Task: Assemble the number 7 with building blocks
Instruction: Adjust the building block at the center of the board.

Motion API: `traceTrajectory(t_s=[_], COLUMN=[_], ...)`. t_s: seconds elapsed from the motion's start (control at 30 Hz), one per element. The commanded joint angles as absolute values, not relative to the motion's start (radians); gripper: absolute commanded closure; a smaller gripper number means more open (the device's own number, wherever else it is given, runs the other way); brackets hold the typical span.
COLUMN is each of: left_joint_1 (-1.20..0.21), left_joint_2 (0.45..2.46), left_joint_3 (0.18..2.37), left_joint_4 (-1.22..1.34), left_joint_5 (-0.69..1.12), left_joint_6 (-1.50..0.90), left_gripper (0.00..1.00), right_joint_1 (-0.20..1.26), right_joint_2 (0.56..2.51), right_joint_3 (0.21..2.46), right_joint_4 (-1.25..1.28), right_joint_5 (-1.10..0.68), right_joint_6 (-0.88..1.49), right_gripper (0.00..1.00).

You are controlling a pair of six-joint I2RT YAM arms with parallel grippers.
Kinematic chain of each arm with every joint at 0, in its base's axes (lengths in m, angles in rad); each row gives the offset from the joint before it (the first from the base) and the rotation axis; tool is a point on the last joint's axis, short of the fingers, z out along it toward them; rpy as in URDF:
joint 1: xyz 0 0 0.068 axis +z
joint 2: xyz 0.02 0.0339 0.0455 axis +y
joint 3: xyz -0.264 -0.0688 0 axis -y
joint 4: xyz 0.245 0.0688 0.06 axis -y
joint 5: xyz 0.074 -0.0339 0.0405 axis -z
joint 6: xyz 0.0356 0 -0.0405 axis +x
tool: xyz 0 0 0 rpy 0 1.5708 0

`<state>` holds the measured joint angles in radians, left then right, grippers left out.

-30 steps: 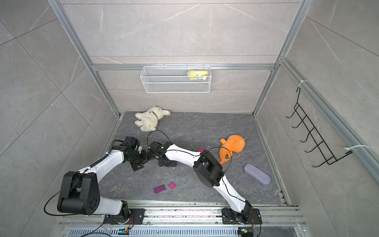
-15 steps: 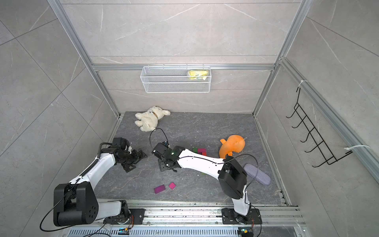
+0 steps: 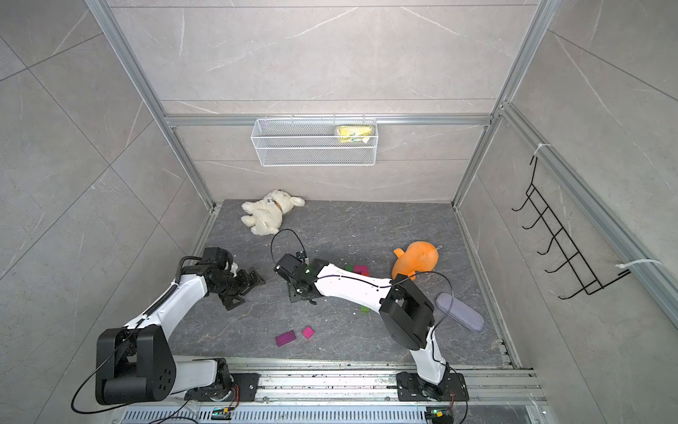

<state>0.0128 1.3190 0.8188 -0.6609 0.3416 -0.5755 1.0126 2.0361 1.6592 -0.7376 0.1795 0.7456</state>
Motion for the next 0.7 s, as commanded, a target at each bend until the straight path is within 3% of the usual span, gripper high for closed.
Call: traceTrajectory(t_s=[0.0, 0.33, 0.67], left_joint_1=[0.012, -0.002, -0.005], left_joint_2=[1.328, 1.471, 1.527], left_joint_3=[0.813, 0.855, 0.889], left_joint_4=[-0.652, -0.525, -0.516], left_joint_5=[0.353, 0.426, 0.443], left_joint_6=[-0.565, -0.609, -0.594], left_gripper=[0.0, 0.01, 0.01], right_joint_1=[0.997, 0.987, 0.98], right_joint_2=[2.13, 2.322, 2.376], right_joint_3=[1.766, 1.985, 2.028], right_joint_4=[-0.819, -0.954, -0.989], right_joint_5=[0.166, 0.164, 0.156], right_joint_6=[0.793, 0.81, 0.812], right_gripper=[0.35, 0.41, 0.46])
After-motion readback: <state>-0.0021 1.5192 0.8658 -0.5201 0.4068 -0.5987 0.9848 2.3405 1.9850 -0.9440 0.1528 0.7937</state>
